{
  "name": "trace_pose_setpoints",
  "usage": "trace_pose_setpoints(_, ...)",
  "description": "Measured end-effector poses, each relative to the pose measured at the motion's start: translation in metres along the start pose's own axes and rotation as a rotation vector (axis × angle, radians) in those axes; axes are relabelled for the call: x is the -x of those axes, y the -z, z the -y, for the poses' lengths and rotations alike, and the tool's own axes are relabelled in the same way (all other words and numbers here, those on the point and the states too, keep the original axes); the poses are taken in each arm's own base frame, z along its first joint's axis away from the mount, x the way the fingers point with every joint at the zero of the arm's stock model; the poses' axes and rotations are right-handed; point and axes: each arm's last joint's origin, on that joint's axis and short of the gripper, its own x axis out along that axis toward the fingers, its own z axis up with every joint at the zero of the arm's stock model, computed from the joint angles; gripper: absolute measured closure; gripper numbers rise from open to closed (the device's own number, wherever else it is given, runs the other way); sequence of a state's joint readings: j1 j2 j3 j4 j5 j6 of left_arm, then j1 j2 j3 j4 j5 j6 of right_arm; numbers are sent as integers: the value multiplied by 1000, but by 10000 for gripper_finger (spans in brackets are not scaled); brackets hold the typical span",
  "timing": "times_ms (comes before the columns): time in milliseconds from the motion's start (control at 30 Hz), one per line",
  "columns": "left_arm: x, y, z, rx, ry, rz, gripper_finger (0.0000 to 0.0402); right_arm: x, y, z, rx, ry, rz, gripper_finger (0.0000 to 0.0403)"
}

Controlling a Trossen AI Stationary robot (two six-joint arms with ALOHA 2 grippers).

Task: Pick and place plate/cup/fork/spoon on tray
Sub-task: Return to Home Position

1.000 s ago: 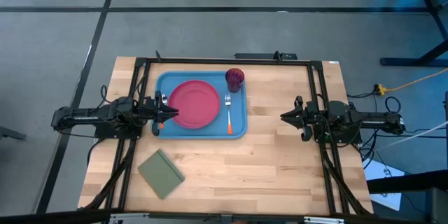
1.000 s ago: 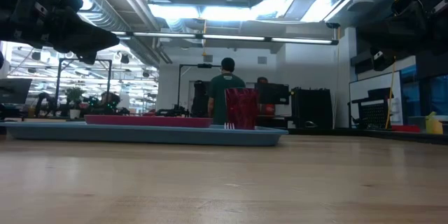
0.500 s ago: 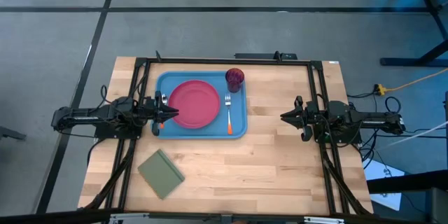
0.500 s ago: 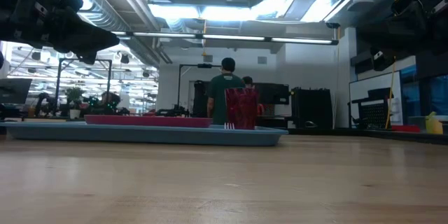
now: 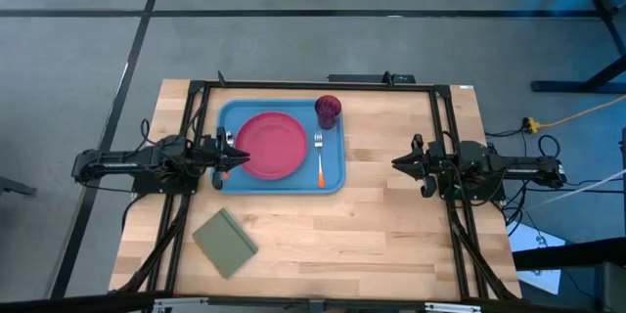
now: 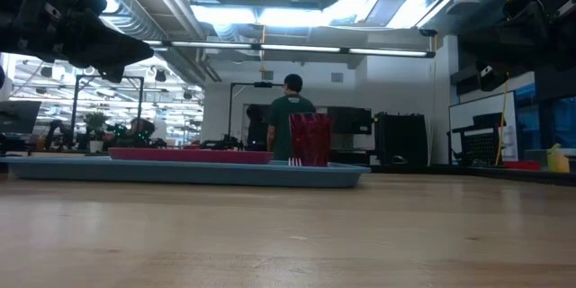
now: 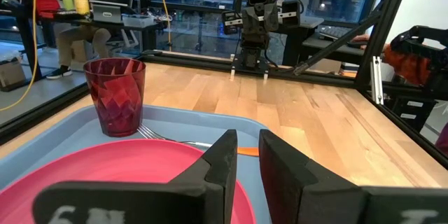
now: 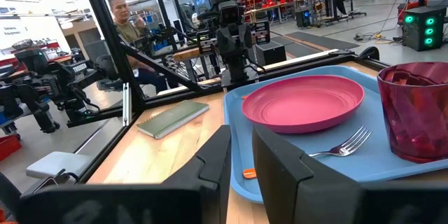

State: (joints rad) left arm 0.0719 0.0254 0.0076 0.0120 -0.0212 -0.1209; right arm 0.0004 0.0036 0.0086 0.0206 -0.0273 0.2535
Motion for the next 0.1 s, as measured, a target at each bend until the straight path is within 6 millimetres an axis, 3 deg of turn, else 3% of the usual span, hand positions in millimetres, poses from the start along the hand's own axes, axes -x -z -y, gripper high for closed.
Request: trace_pose_setpoints(100,0,0,0,0,0,0,347,0,0,0,0,0,0,338)
